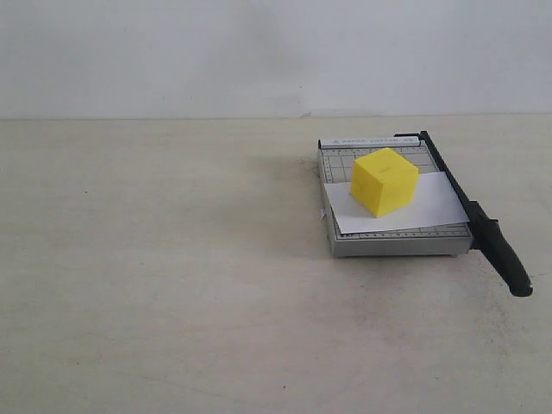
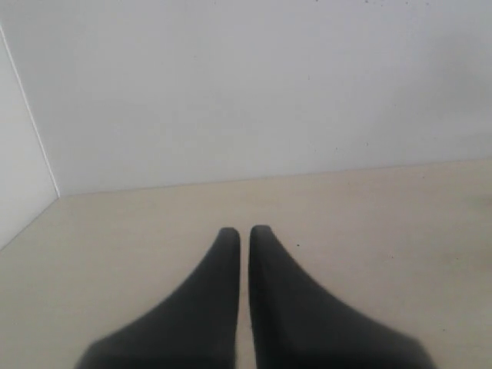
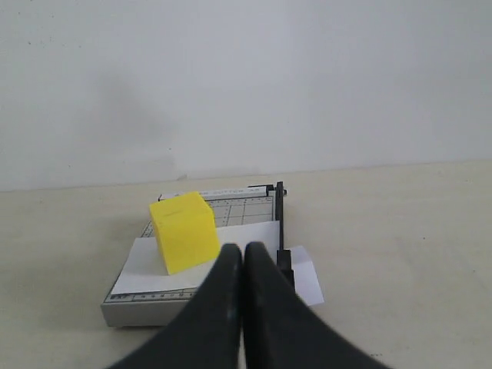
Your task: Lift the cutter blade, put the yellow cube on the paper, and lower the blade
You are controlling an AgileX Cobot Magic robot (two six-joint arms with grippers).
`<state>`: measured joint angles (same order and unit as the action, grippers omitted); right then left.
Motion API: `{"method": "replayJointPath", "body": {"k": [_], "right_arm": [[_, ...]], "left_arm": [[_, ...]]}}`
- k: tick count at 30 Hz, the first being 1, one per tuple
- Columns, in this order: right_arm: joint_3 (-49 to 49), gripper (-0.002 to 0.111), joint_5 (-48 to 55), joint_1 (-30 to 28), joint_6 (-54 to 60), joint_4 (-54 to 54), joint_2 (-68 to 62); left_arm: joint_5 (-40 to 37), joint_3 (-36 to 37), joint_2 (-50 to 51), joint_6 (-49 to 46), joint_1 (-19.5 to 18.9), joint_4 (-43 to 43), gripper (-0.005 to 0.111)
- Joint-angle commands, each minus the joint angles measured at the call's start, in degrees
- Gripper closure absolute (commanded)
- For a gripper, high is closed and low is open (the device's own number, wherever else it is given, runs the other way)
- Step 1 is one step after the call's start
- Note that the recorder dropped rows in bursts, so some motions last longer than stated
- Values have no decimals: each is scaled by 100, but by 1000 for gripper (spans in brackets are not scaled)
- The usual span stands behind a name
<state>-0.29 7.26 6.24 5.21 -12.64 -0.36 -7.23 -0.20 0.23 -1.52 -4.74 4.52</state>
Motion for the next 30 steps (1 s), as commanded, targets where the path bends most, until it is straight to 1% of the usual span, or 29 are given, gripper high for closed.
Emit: {"method": "replayJointPath", "body": {"k": [1, 24, 27, 28, 29, 30], "right_arm": [[29, 109, 175, 8, -40, 45, 36], [29, 109, 194, 8, -40, 34, 36], [29, 109, 194, 8, -40, 34, 36], [29, 109, 194, 8, -40, 34, 36], [29, 109, 194, 8, -40, 34, 36], [29, 109, 194, 8, -40, 34, 36]], "left_arm": [[-13, 20, -23, 1, -28, -59, 102], [-13, 20, -23, 1, -5, -59, 102], [-13, 20, -23, 1, 207, -59, 102], [-36, 20, -23, 1, 386, -59, 102], [-117, 20, -23, 1, 483, -59, 102], [-394, 20, -23, 1, 657, -59, 102]]}}
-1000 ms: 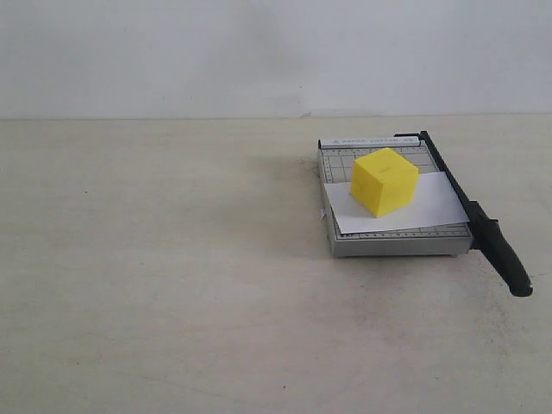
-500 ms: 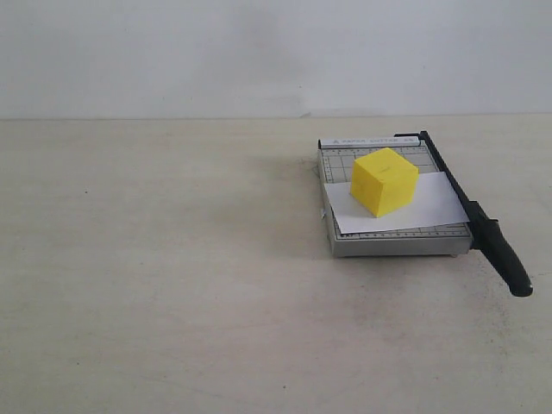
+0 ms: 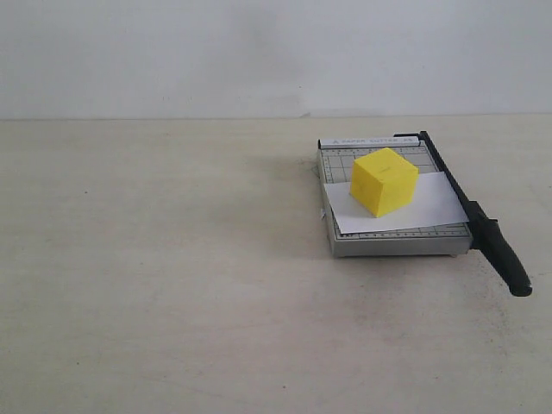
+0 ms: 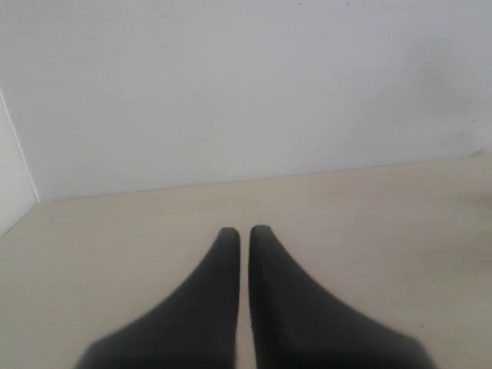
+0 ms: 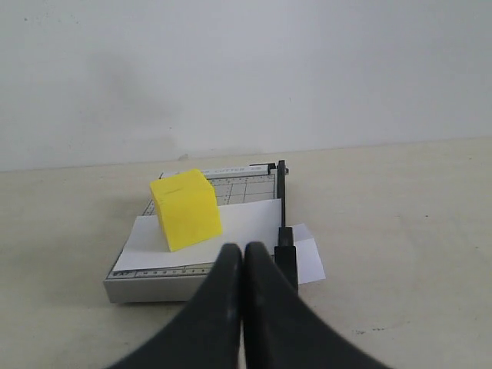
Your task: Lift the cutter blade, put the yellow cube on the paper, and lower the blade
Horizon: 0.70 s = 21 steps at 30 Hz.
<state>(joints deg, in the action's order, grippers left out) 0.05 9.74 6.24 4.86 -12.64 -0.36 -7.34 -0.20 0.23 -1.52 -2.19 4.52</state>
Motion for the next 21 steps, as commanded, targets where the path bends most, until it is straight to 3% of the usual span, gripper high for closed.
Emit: {"method": "replayJointPath", "body": {"k": [1, 4, 21], "right_arm": [[-5, 109, -54, 8, -5, 34, 36], [-5, 109, -54, 8, -5, 34, 36], [-5, 109, -54, 8, -5, 34, 36]], "left_arm": [[-568, 20, -23, 1, 488, -59, 102], [-1259, 20, -23, 1, 689, -59, 102], [-1219, 20, -23, 1, 689, -59, 102]]}}
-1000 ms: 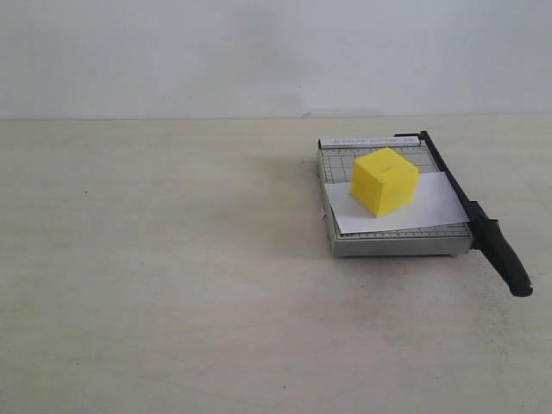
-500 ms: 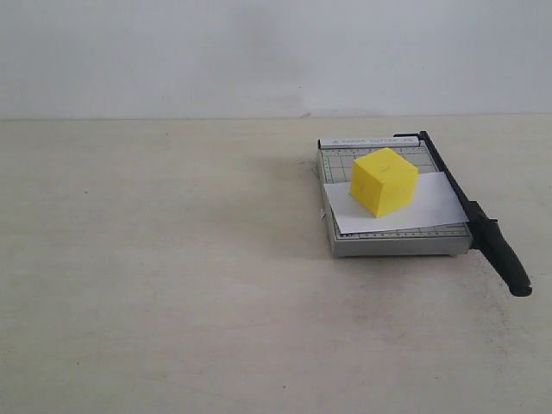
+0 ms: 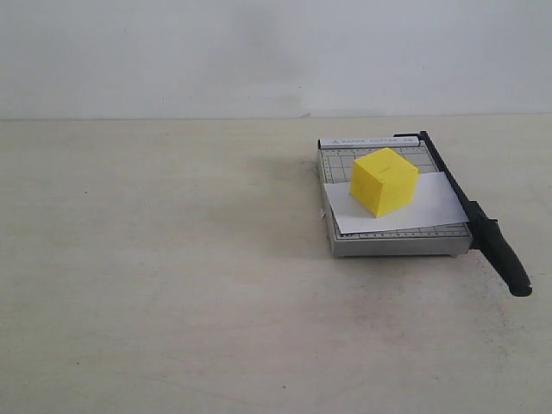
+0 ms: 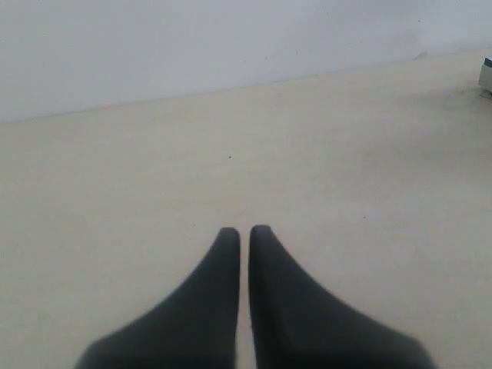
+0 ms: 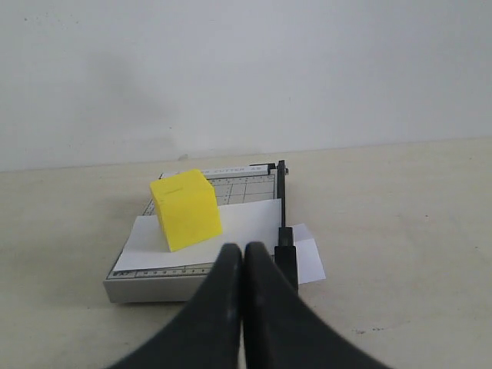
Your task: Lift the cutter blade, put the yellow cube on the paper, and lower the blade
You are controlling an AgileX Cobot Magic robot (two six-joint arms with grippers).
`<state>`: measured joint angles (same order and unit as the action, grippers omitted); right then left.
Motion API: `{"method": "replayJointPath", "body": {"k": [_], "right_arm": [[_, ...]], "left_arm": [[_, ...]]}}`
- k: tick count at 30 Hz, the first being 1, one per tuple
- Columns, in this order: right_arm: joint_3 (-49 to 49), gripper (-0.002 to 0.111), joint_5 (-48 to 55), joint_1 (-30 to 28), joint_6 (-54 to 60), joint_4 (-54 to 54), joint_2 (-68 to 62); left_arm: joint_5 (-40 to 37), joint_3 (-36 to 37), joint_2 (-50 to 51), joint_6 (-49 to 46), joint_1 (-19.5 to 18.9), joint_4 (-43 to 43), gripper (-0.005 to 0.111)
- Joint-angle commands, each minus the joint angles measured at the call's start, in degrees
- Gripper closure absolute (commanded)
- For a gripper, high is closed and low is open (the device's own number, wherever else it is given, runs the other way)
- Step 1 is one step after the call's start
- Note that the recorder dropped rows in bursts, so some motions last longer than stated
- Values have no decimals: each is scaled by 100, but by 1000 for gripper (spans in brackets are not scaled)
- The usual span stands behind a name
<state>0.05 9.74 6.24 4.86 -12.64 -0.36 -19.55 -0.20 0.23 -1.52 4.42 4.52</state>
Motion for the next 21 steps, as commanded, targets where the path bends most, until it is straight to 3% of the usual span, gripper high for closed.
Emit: {"method": "replayJointPath", "body": {"k": [1, 21], "right_arm": [[-5, 109, -54, 8, -5, 34, 36], [-5, 109, 3, 8, -5, 34, 36]], "left_arm": [[2, 20, -23, 1, 28, -59, 102], [2, 20, -23, 1, 28, -59, 102]]}}
